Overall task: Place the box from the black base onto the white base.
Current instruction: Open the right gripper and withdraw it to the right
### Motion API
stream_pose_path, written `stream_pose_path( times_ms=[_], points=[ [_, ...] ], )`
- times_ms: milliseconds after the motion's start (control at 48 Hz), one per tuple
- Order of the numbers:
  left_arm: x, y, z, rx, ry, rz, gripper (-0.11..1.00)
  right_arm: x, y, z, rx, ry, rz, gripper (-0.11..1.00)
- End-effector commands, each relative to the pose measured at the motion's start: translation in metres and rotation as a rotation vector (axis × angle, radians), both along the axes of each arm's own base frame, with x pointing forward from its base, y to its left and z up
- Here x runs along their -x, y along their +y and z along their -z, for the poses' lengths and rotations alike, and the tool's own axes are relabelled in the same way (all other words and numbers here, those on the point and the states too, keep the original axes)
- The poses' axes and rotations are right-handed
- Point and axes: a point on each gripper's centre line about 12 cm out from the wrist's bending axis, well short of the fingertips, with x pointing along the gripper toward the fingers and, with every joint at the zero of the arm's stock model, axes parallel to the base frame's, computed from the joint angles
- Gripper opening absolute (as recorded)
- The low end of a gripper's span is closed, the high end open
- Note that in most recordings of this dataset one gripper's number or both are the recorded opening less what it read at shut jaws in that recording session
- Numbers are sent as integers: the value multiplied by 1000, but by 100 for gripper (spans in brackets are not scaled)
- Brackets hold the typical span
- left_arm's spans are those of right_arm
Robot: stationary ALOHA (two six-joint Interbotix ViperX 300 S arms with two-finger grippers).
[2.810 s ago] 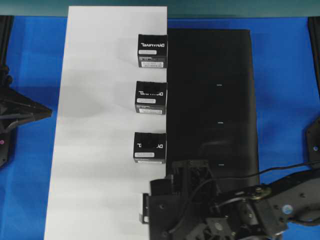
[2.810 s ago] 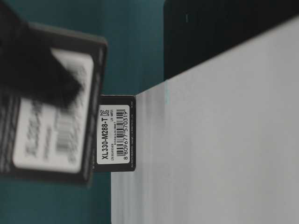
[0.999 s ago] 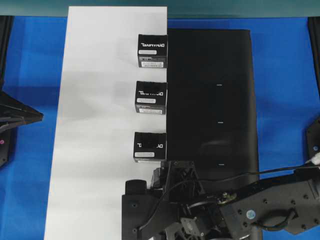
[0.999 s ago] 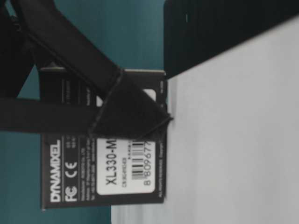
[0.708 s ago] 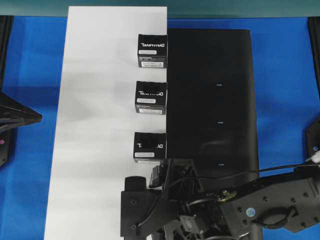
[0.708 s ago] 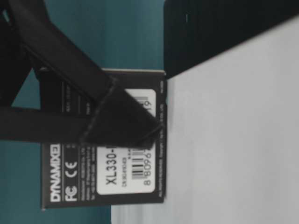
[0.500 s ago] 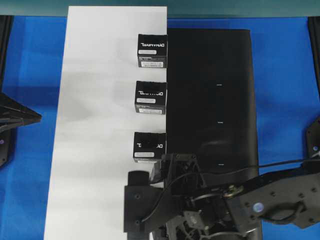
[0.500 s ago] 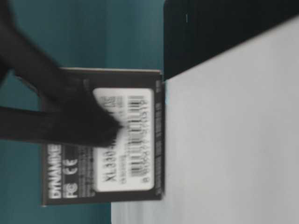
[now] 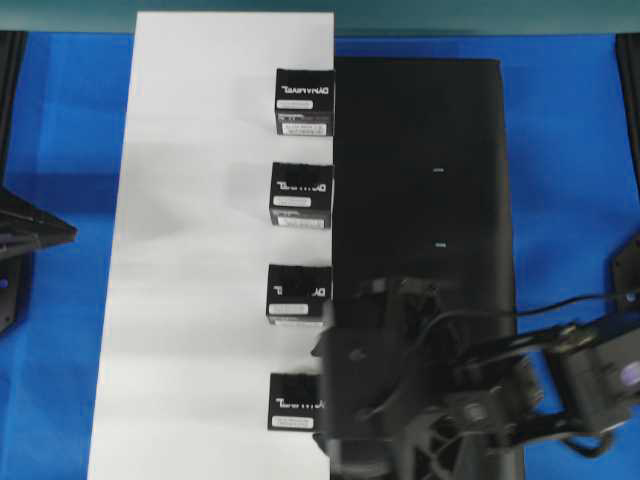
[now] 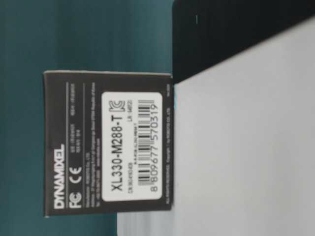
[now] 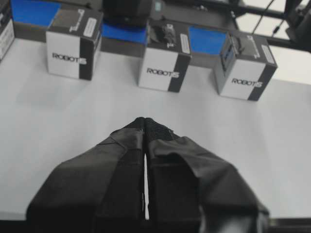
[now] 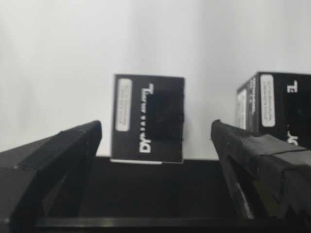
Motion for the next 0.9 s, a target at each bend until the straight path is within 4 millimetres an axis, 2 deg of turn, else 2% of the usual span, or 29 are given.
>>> stream_pose_path(
  times_ms=[0, 208, 354, 645, 874],
  points=[
    [-1, 0, -12, 1, -28, -2, -2, 11, 0, -17, -41, -102, -31, 97],
    [0, 0, -12, 1, -28, -2, -2, 37, -11, -9, -108, -173, -36, 97],
    [0, 0, -12, 4, -34, -2, -2, 65, -26, 2, -85, -163, -34, 97],
    [-1, 0, -10, 2, -29, -2, -2, 113, -50, 1, -94, -262, -47, 97],
    [-5, 0, -5, 2, -5, -3, -2, 149, -68, 12, -134, -359, -52, 97]
  ],
)
